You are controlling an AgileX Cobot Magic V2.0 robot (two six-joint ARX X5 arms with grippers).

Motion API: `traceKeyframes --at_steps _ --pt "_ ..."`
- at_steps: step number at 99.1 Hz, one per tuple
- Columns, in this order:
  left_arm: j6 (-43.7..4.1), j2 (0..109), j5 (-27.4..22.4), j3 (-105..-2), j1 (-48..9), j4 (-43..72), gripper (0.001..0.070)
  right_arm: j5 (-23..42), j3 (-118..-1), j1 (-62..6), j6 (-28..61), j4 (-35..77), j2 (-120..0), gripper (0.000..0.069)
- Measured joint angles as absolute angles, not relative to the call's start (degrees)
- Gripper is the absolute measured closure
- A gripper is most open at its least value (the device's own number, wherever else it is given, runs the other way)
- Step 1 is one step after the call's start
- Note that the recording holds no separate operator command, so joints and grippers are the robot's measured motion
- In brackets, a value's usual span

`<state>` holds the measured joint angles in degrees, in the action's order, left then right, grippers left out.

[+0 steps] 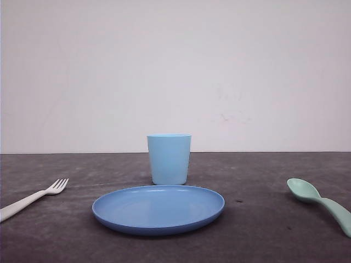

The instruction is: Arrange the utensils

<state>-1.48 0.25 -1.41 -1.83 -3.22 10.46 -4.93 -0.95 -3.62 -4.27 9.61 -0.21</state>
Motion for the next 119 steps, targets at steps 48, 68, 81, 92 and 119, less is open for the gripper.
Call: traceKeyframes --at_steps 48,68,81,92,119 --pt "-1.5 0.3 -1.4 -1.8 -3.2 10.5 0.0686 -5.0 -1.0 -3.6 -4.3 9.6 -0.2 0.0677" --pt "-1.8 0.3 -1.4 -1.8 -3.2 10.5 0.0686 -6.5 -1.0 -3.6 -4.7 9.6 -0.2 0.0677" --pt "-5.0 0.3 -1.4 -1.8 -3.2 10.4 0.0686 -7.7 -1.0 -3.6 -5.8 9.5 -0.2 0.0677" --pt "-9.8 0.3 -1.5 -1.8 -3.2 8.7 0.0686 -7.8 -1.1 -3.6 -9.0 9.1 -0.2 0.068" --pt "-21.0 0.8 -6.5 -9.1 -3.2 1.8 0.0686 -8.0 -16.2 -3.6 -17.6 13.3 -1.8 0.0681"
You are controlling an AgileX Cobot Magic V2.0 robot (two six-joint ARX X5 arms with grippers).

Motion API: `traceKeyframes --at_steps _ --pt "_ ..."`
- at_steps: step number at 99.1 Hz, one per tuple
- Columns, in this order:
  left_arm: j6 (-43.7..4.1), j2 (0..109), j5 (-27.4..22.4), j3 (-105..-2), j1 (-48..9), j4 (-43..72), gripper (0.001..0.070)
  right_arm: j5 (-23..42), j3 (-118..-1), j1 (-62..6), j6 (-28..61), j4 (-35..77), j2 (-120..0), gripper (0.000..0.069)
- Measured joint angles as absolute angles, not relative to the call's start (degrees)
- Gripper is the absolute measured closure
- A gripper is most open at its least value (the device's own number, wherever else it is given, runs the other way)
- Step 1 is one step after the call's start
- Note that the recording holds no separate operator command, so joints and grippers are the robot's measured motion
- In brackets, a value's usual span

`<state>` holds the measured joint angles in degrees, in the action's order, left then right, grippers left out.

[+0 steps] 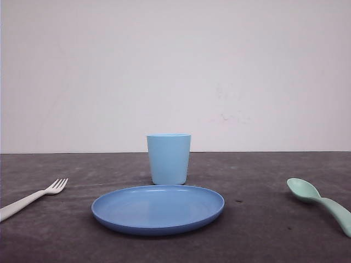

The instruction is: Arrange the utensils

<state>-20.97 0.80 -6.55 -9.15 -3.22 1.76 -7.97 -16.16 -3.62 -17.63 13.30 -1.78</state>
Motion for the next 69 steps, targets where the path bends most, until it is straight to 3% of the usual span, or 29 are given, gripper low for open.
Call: traceKeyframes --at_steps 24,49,69 --pt "-21.5 8.8 -11.1 -26.5 -3.2 13.1 0.0686 -7.8 -35.9 -3.6 -16.0 28.4 -12.5 0.0681" --pt "-11.3 24.5 -12.4 -45.5 -3.2 32.0 0.0686 -7.5 -50.5 -3.6 -9.1 39.8 -25.8 0.0682" --pt "-6.1 35.7 -12.3 -49.5 -3.3 35.5 0.0686 -6.6 -51.1 -3.6 -6.8 43.9 -35.0 0.0682"
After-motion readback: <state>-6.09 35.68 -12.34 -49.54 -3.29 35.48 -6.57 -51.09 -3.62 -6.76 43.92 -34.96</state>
